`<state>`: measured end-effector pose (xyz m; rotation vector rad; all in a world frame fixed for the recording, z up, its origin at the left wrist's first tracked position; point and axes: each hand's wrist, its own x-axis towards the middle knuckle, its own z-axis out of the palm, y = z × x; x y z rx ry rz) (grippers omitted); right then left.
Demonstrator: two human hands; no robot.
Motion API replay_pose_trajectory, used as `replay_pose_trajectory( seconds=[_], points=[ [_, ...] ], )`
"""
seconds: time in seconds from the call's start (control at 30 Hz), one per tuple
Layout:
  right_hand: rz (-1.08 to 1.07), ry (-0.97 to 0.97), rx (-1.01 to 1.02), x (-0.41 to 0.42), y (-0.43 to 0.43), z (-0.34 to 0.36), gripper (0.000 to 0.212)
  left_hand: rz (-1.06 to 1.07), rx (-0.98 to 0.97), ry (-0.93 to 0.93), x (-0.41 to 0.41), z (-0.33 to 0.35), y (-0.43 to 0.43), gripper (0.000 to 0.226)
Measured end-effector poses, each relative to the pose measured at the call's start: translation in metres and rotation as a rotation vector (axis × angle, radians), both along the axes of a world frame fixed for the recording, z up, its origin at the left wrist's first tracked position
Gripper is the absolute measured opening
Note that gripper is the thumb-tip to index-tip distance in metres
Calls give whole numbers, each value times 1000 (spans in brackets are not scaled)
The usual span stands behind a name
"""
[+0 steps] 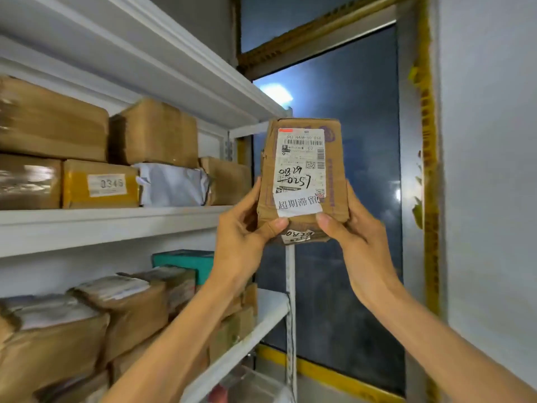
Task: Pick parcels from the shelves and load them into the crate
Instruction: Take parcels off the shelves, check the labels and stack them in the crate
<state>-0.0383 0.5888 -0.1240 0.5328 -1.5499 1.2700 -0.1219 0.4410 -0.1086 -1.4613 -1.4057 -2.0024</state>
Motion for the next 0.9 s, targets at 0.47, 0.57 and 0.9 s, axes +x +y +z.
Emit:
replay_pose_trajectory(
  seconds=[0.47, 0.57, 0.9],
  points=[
    [-664, -204, -531, 176, 186, -187, 51, -532, -412, -107, 101, -185, 311, 72],
    [-770, -208, -642, 209, 217, -215, 51, -630, -500, -104, 131, -213, 358, 72],
    [-1114, -237, -876, 291, 288, -293, 56, -1002, -748, -132, 215, -307, 485, 71]
  ],
)
